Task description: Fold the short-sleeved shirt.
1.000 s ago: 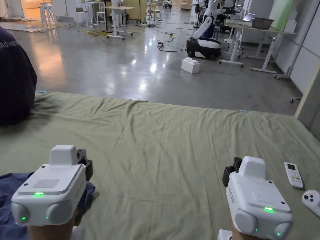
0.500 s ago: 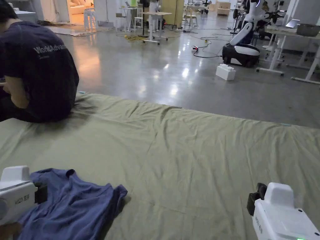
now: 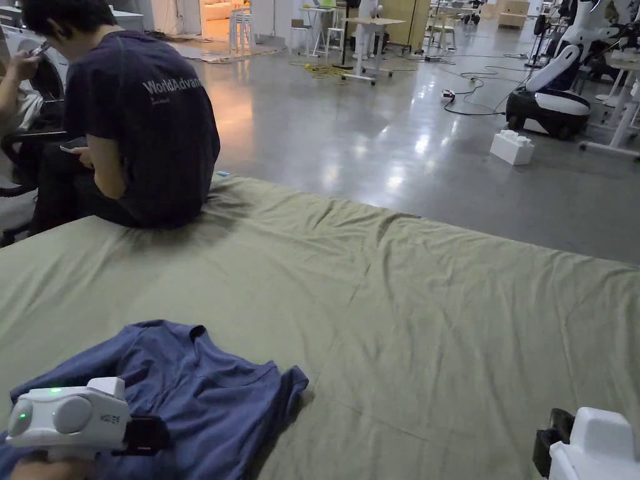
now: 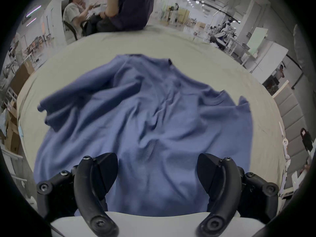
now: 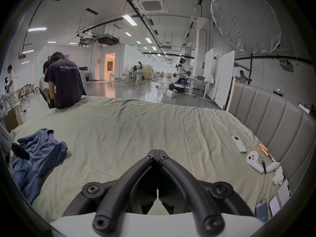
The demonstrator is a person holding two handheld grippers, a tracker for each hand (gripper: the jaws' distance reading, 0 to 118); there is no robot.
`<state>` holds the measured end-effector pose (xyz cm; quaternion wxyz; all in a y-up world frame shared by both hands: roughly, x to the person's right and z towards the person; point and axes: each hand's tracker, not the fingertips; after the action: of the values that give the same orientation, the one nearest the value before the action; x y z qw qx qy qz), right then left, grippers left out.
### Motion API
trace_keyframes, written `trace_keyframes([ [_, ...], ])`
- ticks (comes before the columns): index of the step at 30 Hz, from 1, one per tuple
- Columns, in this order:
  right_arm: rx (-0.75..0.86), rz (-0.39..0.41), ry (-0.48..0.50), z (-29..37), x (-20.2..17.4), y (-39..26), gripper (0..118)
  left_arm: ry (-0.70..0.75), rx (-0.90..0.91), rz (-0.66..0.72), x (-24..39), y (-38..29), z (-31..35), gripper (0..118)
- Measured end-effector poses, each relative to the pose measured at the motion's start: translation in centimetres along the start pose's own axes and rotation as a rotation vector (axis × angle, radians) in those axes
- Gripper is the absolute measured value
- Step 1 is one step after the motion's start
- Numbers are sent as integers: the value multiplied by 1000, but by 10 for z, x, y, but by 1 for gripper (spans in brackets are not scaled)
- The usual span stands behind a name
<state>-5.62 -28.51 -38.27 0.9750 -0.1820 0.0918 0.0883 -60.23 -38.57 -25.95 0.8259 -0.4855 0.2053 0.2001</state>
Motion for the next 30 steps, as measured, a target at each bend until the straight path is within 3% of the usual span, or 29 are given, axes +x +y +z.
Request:
trace_keyframes([
  [3,-16,8,-6,-2,0,-2,1,93,48,-91,22,-14,8,94],
  [6,-23,9,-12,-3,0,-3,1,124,123,-226,42,-27,18,75],
  [8,-27,12,-13,-5,-1,-4,1,128,135,-246,48,-33,22,73],
  [11,-35,18,-10,-6,-2,-6,1,118,151,-217,48,-34,37,46],
  [12,-37,19,-9,-6,-3,-6,1,146,160,-215,46,-34,40,35],
  [13,-38,20,-9,-6,-3,-7,1,158,159,-215,43,-35,42,13],
  [14,-39,19,-9,-6,-3,-8,1,115,155,-193,39,-36,44,7],
  [20,-41,13,-10,-4,-2,-9,1,75,217,-143,17,-21,32,4],
  [22,-36,15,-9,-3,-1,-8,1,54,288,-75,17,-18,47,4],
  [26,-21,7,-6,-1,2,-4,1,47,381,-107,20,-8,71,4],
  [30,5,-10,-2,4,5,3,1,-12,475,-46,24,5,101,4],
])
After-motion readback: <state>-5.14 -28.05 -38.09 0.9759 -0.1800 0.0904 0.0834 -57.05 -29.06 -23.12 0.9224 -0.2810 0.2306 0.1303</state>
